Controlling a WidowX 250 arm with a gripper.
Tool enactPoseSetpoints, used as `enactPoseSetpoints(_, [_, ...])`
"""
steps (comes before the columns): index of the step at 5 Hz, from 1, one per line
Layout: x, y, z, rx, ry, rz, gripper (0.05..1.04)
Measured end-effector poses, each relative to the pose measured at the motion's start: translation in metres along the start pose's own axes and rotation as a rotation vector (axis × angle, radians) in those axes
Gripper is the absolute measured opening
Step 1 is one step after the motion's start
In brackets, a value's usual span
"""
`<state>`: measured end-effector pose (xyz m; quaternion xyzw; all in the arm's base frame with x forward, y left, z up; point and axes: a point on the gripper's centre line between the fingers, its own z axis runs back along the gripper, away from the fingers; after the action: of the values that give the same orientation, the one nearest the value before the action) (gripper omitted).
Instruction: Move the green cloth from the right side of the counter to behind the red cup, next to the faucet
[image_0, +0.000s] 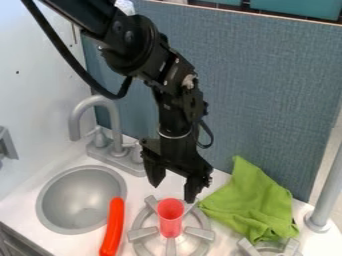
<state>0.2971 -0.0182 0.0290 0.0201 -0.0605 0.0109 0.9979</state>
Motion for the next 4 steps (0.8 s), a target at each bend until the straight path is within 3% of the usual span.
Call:
enactPoseSetpoints(1, [-0.002,-0.001,-0.007,-0.004,0.018,-0.006,1.001])
enactPoseSetpoints(2, [0.028,-0.015,-0.024,-0.071,-0.056,-0.092,1.001])
enactPoseSetpoints(3, [0.06,-0.028,-0.038,-0.121,-0.089,-0.185,1.001])
enactPoseSetpoints(4, [0.081,-0.041,-0.068,-0.176,-0.048,-0.282,1.001])
